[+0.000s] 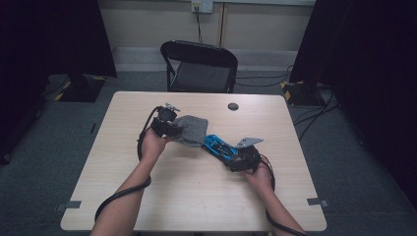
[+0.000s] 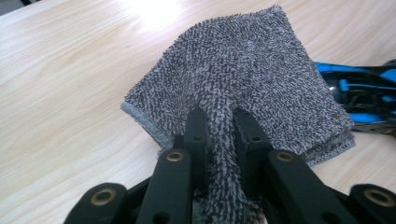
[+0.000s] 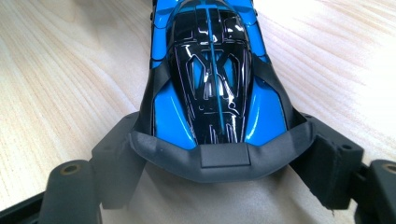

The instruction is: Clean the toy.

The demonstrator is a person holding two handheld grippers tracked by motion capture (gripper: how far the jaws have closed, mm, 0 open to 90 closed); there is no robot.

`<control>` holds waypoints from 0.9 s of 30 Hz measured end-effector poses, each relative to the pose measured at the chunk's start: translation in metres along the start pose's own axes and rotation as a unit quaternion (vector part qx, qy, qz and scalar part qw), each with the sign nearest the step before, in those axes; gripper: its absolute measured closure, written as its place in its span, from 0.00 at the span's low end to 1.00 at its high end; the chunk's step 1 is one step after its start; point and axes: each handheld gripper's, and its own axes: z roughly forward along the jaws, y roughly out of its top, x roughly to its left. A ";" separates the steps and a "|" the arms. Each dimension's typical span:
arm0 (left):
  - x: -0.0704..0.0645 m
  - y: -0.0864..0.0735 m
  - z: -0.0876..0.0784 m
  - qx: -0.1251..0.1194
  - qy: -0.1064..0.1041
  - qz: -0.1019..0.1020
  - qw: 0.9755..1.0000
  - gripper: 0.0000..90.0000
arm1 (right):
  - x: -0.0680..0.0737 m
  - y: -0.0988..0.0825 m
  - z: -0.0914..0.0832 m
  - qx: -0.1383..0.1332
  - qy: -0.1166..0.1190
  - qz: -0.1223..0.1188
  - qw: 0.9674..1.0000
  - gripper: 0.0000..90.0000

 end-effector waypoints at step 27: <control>-0.066 0.021 0.013 -0.006 -0.051 0.074 0.996 0.86 | 0.000 0.000 0.000 0.000 0.000 0.000 1.000 0.26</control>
